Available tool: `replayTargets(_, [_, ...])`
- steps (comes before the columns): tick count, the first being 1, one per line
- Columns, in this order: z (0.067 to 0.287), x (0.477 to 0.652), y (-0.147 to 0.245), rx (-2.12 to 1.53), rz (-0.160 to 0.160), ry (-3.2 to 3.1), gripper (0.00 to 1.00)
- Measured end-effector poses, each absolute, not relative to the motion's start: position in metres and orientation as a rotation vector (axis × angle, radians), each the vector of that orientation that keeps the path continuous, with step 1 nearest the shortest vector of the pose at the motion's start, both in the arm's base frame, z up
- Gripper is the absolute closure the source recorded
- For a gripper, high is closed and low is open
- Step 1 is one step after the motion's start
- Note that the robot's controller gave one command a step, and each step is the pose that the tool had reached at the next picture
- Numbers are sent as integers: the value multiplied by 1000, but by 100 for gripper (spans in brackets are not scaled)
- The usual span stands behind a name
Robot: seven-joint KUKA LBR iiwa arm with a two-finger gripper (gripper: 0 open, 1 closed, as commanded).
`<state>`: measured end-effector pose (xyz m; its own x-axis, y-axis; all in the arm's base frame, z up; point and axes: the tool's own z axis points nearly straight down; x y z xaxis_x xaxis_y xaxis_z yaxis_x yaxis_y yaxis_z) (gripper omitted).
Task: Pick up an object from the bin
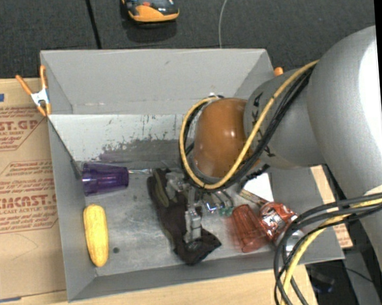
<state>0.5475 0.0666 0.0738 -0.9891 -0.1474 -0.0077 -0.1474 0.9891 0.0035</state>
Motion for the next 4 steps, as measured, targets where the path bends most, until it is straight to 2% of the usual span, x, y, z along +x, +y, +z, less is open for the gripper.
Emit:
replayTargets(2, [133, 561, 19, -263, -3, 3126, 0])
replayTargets(3, [110, 560, 26, -107, 2, 3135, 0])
replayTargets(4, [95, 555, 32, 189, 2, 3136, 0])
